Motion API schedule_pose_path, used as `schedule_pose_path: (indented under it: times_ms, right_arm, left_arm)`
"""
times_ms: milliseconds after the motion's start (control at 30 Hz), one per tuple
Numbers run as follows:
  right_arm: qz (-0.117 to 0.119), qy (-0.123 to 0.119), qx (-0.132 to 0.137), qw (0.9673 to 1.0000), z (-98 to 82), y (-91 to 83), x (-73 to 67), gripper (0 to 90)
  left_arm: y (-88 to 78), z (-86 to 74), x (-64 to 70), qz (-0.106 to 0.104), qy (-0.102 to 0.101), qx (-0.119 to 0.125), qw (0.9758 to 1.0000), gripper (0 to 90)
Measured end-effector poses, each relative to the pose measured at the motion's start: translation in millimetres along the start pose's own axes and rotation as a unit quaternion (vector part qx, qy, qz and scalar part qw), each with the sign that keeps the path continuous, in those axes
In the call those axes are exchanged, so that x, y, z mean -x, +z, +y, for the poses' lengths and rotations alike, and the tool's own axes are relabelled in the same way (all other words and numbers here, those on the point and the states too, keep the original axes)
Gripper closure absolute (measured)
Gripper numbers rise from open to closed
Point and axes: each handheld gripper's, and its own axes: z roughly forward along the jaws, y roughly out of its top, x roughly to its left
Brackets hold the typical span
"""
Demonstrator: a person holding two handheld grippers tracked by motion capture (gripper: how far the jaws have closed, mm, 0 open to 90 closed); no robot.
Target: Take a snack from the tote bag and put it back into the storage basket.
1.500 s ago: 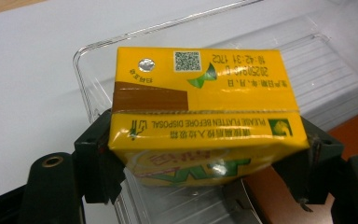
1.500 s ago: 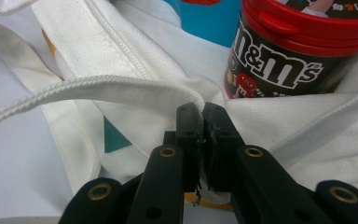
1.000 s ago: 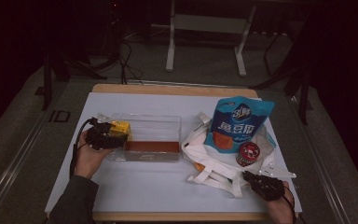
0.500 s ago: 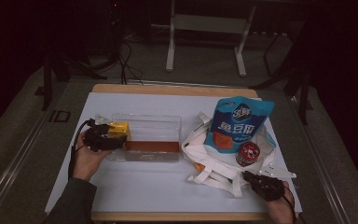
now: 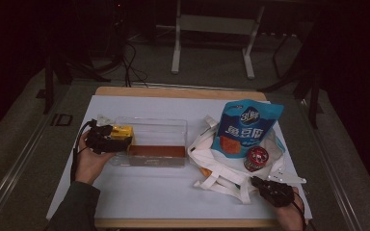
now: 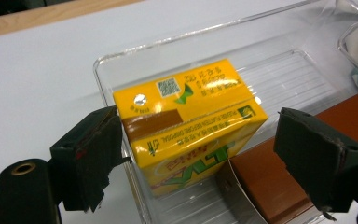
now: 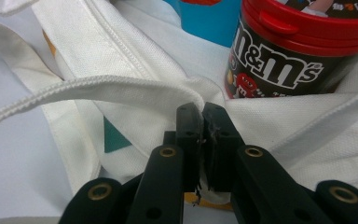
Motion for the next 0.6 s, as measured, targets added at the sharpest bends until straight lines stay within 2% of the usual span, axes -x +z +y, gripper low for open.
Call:
schedule_pose_path:
  times_ms: [267,367,600]
  right_arm:
    - [0.000,-0.001,-0.001,1.0000,0.2,0.0,0.0,85.2]
    - [0.000,0.000,-0.001,1.0000,0.3,-0.1,0.1,85.1]
    - [-0.002,-0.003,-0.001,1.0000,0.7,-0.1,-0.3,84.9]
  left_arm:
    - [-6.9,3.8,-0.2,-0.003,-0.002,0.017,0.9999,15.2]
    - [-10.6,6.5,1.7,-0.021,0.000,0.029,0.9994,16.1]
    - [-16.1,12.2,12.9,-0.033,0.019,0.045,0.9983,16.2]
